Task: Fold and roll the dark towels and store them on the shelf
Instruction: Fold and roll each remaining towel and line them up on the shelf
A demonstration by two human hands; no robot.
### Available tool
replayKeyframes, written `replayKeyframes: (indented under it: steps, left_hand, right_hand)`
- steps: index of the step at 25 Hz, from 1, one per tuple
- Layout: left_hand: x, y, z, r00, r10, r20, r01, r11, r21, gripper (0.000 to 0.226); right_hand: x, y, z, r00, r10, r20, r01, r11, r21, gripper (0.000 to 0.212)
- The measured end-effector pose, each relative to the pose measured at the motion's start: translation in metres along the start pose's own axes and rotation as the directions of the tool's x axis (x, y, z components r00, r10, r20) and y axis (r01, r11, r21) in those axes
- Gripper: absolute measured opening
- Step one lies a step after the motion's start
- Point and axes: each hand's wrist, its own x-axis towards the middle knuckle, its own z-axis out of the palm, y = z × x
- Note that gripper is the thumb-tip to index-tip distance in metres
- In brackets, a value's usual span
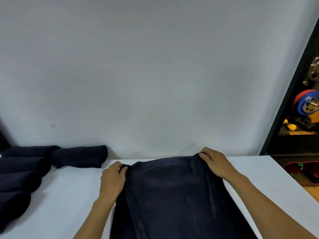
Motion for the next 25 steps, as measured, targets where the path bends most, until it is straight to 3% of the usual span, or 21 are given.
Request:
replayKeyframes:
  steps: [5, 11, 14, 18, 20, 23, 25]
  left_hand:
    - [0.001, -0.007, -0.005, 0.999, 0.04, 0.0, -0.04, 0.992, 0.12, 0.022]
    - [0.009, -0.009, -0.003, 0.994, 0.016, 0.106, -0.037, 0.979, 0.202, 0.023]
    - [0.011, -0.008, -0.007, 0.98, -0.013, 0.197, -0.018, 0.988, 0.156, 0.025]
    - [0.006, 0.0, -0.016, 0.947, -0.028, 0.319, -0.015, 0.991, 0.131, 0.026]
    - [0.005, 0.004, -0.026, 0.902, -0.051, 0.429, 0.046, 0.999, 0.021, 0.024]
    - [0.004, 0.013, -0.042, 0.794, -0.079, 0.602, 0.255, 0.943, -0.212, 0.018]
    - [0.003, 0.016, -0.049, 0.763, -0.051, 0.644, 0.299, 0.912, -0.281, 0.015]
  right_hand:
    - [-0.004, 0.023, 0.006, 0.992, 0.116, -0.054, -0.126, 0.958, -0.256, 0.026]
    - [-0.012, 0.014, 0.009, 0.967, 0.213, -0.137, -0.247, 0.912, -0.326, 0.021]
    - [-0.011, 0.008, 0.005, 0.967, 0.238, -0.087, -0.254, 0.899, -0.358, 0.025]
    - [-0.007, -0.009, -0.015, 0.906, 0.377, 0.19, -0.384, 0.923, 0.001, 0.023]
    - [-0.009, -0.012, -0.029, 0.87, 0.376, 0.318, -0.427, 0.898, 0.104, 0.023]
    - [-0.013, -0.002, -0.034, 0.882, 0.324, 0.343, -0.412, 0.883, 0.226, 0.021]
    - [-0.017, 0.001, -0.034, 0.916, 0.273, 0.294, -0.363, 0.876, 0.318, 0.019]
